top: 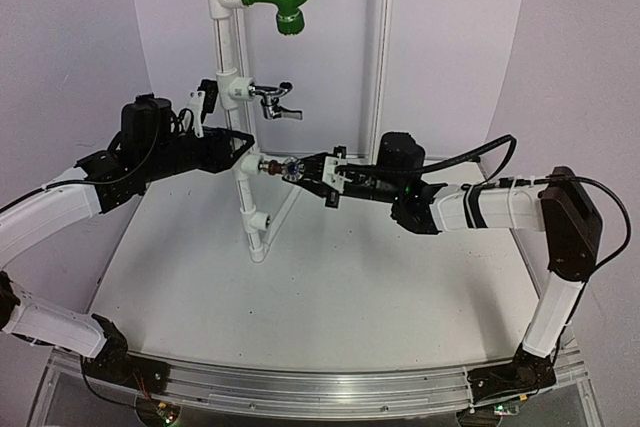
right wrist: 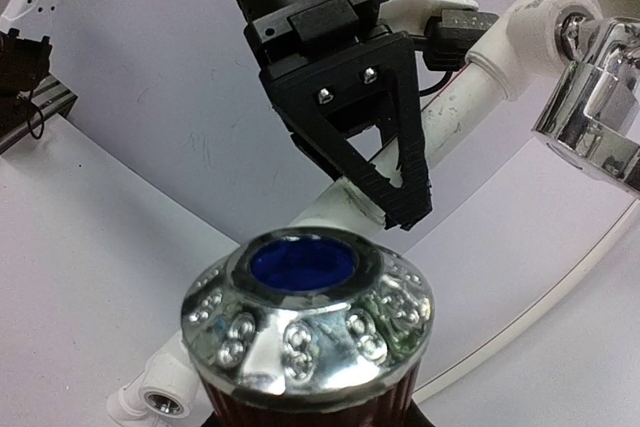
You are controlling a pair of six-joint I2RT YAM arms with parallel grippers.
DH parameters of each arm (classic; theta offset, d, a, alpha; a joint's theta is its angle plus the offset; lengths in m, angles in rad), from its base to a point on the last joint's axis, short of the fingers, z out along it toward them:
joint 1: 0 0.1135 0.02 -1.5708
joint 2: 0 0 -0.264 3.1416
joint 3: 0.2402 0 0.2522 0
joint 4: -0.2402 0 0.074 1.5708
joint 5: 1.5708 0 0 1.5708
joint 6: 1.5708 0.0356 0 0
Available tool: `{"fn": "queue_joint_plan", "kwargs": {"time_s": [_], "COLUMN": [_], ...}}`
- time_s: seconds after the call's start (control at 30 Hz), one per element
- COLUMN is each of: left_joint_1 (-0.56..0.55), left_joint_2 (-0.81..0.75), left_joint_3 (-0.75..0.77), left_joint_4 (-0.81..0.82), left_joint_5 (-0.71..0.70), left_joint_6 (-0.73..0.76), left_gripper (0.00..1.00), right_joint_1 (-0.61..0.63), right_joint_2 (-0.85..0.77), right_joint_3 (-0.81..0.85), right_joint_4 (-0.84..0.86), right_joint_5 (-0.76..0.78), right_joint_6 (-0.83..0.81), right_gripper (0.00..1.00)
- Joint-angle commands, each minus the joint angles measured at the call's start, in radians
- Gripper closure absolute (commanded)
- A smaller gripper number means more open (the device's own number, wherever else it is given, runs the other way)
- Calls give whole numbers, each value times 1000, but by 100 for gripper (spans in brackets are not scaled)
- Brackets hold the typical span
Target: Install the water faucets
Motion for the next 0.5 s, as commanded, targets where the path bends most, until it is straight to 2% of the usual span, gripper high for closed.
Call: {"fn": "queue_joint_plan", "kwargs": {"time_s": [0.0,0.27,0.47], "left_joint_1": [9,9,9], "left_joint_2": [-18,-26,-35], "left_joint_3": [-4,-23,-40], "left_joint_4": [62,67,70], "left_joint_5": [-11,-9,-7], "left_joint_6": [-20,-24,-36], "left_gripper": [66,83,91], "right_joint_1": [-2,-3,4], "right_joint_2": [17,39,54], "right_joint_3": [56,69,77], "right_joint_4": [100,122,146], "right_joint_5": [3,-7,-8], "right_joint_6": [21,37,55], "right_gripper": [100,100,100]}}
